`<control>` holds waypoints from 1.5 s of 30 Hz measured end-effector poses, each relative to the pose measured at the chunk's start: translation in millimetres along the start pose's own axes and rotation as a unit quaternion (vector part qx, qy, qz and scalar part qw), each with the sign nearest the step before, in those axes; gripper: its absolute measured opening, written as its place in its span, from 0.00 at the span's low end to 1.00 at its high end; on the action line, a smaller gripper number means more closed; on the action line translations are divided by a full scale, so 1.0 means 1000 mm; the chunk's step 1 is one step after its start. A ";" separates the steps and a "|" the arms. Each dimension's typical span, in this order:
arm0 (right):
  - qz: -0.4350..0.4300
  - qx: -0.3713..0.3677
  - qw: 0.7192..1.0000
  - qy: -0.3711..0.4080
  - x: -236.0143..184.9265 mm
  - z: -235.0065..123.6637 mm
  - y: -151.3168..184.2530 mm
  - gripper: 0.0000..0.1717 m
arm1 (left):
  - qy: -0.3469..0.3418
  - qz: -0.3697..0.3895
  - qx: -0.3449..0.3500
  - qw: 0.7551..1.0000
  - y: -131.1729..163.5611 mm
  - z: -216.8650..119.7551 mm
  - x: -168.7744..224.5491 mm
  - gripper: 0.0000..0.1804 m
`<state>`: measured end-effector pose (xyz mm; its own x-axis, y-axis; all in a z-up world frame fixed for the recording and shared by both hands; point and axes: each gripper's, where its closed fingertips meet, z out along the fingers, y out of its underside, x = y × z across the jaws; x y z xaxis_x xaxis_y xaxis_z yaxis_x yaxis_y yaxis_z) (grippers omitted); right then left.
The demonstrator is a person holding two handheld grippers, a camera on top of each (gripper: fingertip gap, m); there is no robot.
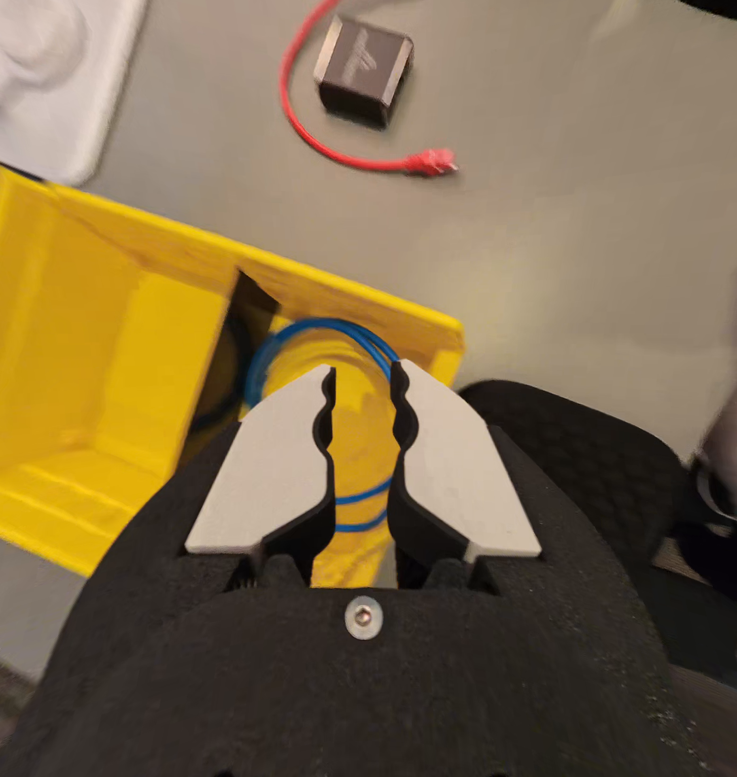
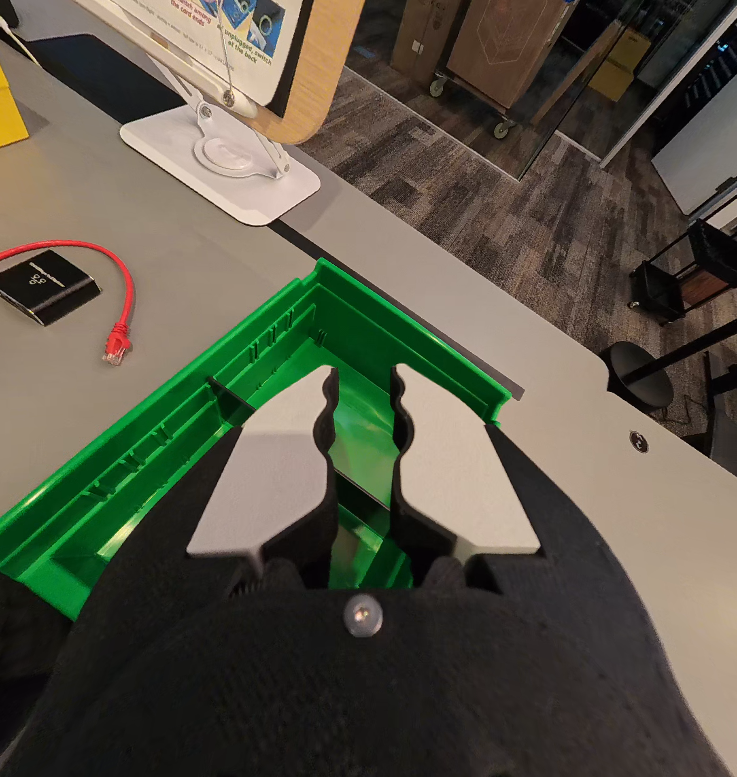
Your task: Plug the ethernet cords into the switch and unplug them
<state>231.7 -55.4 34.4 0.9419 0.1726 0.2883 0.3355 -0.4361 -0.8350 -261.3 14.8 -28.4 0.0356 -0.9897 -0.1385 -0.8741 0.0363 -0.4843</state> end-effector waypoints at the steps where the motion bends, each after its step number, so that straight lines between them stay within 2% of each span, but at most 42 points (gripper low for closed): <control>1: -0.002 -0.004 1.000 -0.001 -0.001 0.001 0.001 0.14 | 0.024 -0.017 -0.004 1.000 0.011 0.002 0.009 0.13; 5: -0.005 -0.017 1.000 -0.002 -0.003 0.004 0.004 0.14 | 0.080 -0.048 -0.026 0.995 0.044 0.019 0.029 0.15; 10: -0.007 -0.022 1.000 -0.002 -0.005 0.002 0.006 0.14 | 0.122 -0.090 -0.051 0.987 0.063 0.036 0.031 0.16; 12: -0.008 -0.024 1.000 -0.002 -0.005 0.002 0.006 0.14 | 0.128 -0.093 -0.056 0.986 0.065 0.040 0.030 0.15; 16: -0.008 -0.030 0.999 -0.005 -0.006 0.004 0.009 0.14 | 0.154 -0.089 -0.053 0.983 0.060 0.041 0.037 0.04; 21: -0.010 -0.032 0.999 -0.009 -0.007 0.005 0.009 0.14 | 0.155 -0.094 -0.064 0.981 0.061 0.036 0.035 0.04; 25: -0.009 -0.032 0.999 -0.012 -0.007 0.006 0.009 0.14 | 0.133 -0.095 -0.042 0.986 0.053 0.016 0.019 0.03; 34: -0.004 -0.031 0.999 -0.015 -0.006 0.005 0.012 0.14 | 0.041 -0.086 -0.007 0.995 0.031 -0.057 -0.022 0.03; 40: -0.001 -0.034 0.999 -0.019 -0.006 0.005 0.015 0.14 | 0.002 -0.052 0.027 0.998 -0.008 -0.103 -0.027 0.03; 45: -0.001 -0.035 0.999 -0.019 -0.006 0.005 0.015 0.14 | -0.029 -0.008 0.034 0.999 -0.058 -0.129 -0.031 0.03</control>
<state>230.5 -58.4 17.7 0.9404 0.2064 0.2701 0.3385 -0.4964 -0.7994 -273.8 25.6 115.3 0.0789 -0.9805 -0.1802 -0.8388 0.0323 -0.5435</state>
